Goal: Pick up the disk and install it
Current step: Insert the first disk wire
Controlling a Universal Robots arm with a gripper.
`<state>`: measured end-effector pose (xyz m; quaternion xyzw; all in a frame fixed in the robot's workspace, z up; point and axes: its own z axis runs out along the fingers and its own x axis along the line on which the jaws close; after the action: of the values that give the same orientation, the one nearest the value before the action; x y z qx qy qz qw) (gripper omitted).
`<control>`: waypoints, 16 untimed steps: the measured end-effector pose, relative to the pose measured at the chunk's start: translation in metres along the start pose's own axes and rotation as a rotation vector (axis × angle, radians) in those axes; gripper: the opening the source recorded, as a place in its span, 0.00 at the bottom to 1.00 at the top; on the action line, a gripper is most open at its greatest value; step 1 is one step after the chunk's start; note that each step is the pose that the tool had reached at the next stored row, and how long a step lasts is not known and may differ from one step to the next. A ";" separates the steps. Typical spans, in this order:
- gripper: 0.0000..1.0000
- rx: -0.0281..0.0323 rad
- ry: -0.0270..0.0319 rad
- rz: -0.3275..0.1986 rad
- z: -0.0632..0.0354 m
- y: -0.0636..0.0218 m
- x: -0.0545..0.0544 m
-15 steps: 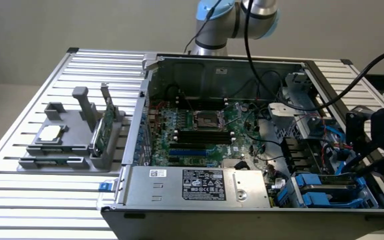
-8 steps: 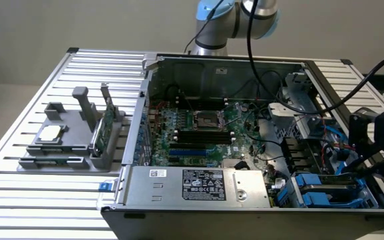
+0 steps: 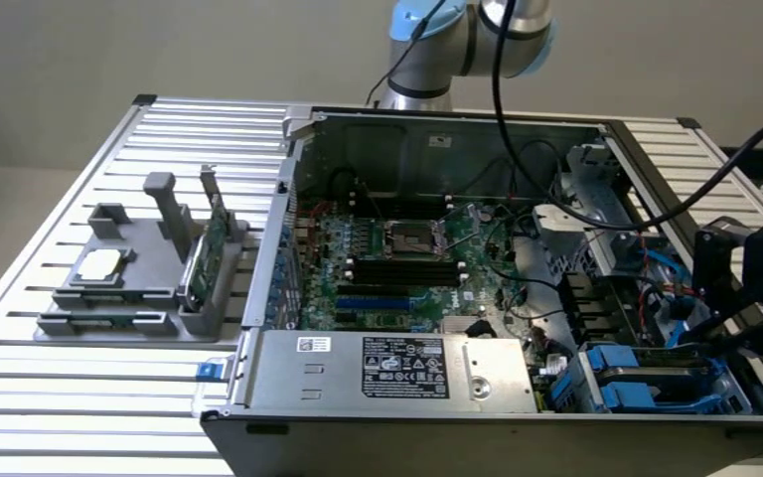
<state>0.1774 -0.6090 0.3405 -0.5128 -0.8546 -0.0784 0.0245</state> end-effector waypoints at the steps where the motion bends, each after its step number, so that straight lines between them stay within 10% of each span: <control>1: 0.25 0.0005 0.0012 0.007 0.0000 -0.0001 0.000; 9: 0.25 0.0116 0.0198 0.027 0.0001 0.0001 0.000; 16: 0.25 0.0019 0.0424 0.026 0.0026 0.0020 -0.002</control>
<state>0.1802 -0.6094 0.3378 -0.5221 -0.8472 -0.0882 0.0441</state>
